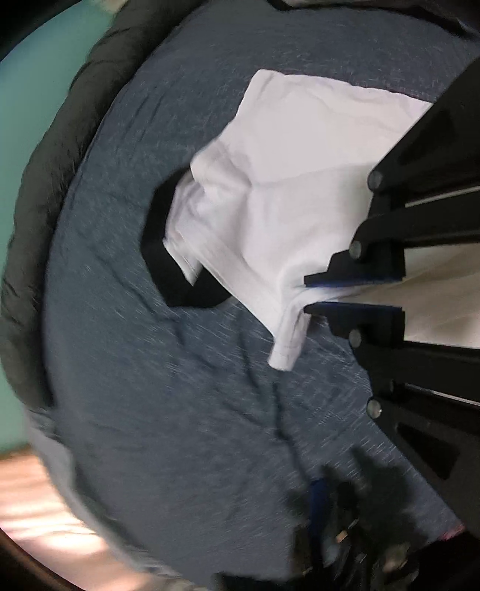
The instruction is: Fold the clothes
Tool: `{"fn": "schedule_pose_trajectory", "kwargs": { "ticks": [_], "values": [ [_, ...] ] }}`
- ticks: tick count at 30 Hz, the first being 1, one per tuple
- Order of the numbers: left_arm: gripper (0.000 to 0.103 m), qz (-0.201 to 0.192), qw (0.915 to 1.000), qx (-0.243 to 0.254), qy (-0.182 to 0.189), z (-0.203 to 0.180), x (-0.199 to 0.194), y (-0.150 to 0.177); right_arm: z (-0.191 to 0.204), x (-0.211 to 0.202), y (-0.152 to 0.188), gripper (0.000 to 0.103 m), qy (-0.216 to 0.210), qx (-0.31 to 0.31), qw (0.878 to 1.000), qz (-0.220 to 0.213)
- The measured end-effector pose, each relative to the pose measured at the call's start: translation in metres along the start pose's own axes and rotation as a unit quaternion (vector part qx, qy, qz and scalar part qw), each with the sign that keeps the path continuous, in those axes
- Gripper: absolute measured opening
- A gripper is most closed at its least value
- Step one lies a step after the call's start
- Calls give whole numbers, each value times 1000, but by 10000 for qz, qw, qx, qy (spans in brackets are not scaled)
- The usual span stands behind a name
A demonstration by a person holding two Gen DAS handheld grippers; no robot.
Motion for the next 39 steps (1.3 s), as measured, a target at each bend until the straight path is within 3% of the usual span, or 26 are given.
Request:
{"fn": "schedule_pose_trajectory", "kwargs": {
  "ticks": [4, 12, 18, 23, 25, 30, 33, 36, 39],
  "values": [
    [33, 10, 10000, 35, -31, -1, 1, 1, -41, -22, -9, 4, -552, 904, 9936, -396],
    [33, 52, 9999, 101, -54, -3, 3, 3, -140, -34, -16, 3, -734, 2092, 9725, -708],
    [33, 157, 9998, 109, -60, -2, 9, 4, -209, -8, -7, 3, -719, 2956, 9510, -550],
    [33, 191, 9998, 89, -65, 1, 11, 4, -229, 14, -2, 3, -773, 3123, 9460, -390],
    [34, 211, 9997, 94, -75, 1, 13, 4, -236, 29, -2, 3, -1078, 3408, 9336, -229],
    [34, 288, 9995, 123, -72, 0, 18, 4, -242, 32, 4, 6, -1027, 3654, 9247, -294],
    [34, 308, 9994, 151, -73, -1, 18, 5, -245, 17, 7, 19, -993, 3662, 9233, -605],
    [36, 284, 9994, 165, -75, -2, 15, 5, -242, -1, 13, 22, -947, 3544, 9262, -872],
    [38, 242, 9995, 168, -66, -4, 13, 5, -222, -4, 8, 22, -960, 2921, 9482, -794]
  ]
}}
Point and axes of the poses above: each gripper's, at about its wrist camera, not at the fingertips, and x roughly the way its jaws point, z to its left, y to its underside, the point moved 7 cm from there along x, roughly the way its jaws point, and after that the axes turned 13 degrees about z, right-handed, at the moved point
